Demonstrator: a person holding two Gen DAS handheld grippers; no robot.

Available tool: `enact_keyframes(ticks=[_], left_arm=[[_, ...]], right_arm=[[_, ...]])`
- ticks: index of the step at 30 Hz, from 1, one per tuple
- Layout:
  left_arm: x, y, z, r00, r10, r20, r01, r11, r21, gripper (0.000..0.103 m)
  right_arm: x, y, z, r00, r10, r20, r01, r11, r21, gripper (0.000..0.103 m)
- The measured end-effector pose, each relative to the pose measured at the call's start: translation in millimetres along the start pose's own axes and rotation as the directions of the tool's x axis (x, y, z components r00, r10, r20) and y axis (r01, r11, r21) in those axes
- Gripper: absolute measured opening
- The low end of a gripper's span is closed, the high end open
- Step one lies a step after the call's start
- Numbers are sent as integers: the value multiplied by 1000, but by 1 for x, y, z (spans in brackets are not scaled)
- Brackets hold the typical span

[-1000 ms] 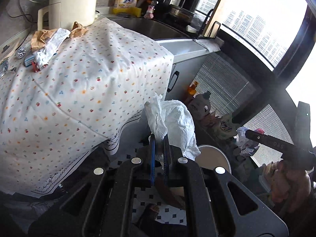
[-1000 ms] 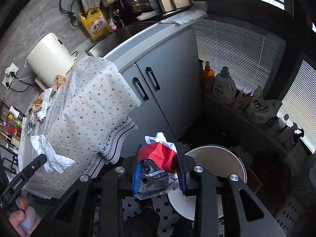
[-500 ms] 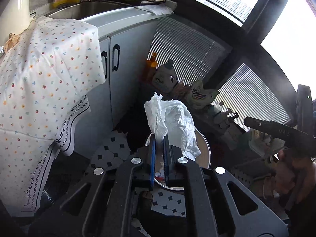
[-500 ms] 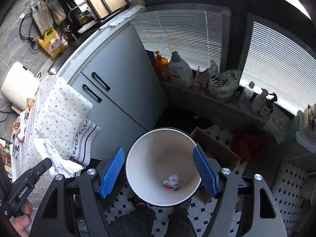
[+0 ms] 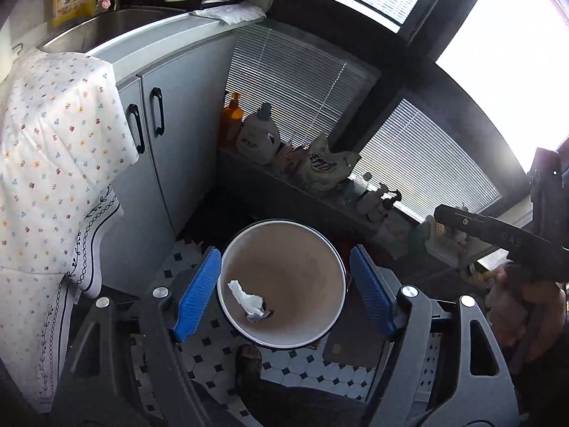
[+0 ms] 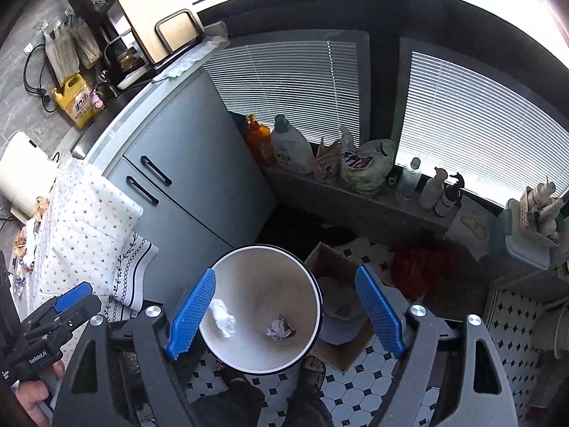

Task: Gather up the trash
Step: 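Open the left tool to drop the plastic bag into the bin, then reach the left tool to the snack wrapper while the right tool approaches the white blister pack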

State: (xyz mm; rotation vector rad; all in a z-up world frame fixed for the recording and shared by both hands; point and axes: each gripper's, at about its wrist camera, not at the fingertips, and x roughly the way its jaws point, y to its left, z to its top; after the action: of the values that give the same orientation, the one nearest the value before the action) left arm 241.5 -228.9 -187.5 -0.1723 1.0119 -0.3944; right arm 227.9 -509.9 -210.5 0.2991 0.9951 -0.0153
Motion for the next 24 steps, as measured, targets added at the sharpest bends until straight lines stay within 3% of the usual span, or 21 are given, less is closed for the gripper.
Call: enact_keyframes(ticks=[5, 13, 16, 19, 24], left_arm=[[-44, 35, -1, 990, 105, 93, -99, 993, -69, 88], [-112, 92, -16, 949, 264, 174, -221, 946, -236, 94], [-137, 110, -23, 926, 327, 186, -269, 921, -282, 95], [-166, 129, -28, 892, 398, 214, -316, 888, -334, 97], [-207, 161, -47, 845, 477, 242, -338, 826, -451, 97]], right_arm=[[6, 44, 9, 997, 72, 7, -71, 993, -92, 87], [8, 137, 18, 979, 205, -11, -201, 948, -246, 94], [7, 173, 21, 965, 260, -16, -253, 924, -288, 95], [8, 207, 23, 953, 302, -32, -297, 902, -312, 95], [7, 265, 24, 933, 357, -43, -345, 854, -389, 95]])
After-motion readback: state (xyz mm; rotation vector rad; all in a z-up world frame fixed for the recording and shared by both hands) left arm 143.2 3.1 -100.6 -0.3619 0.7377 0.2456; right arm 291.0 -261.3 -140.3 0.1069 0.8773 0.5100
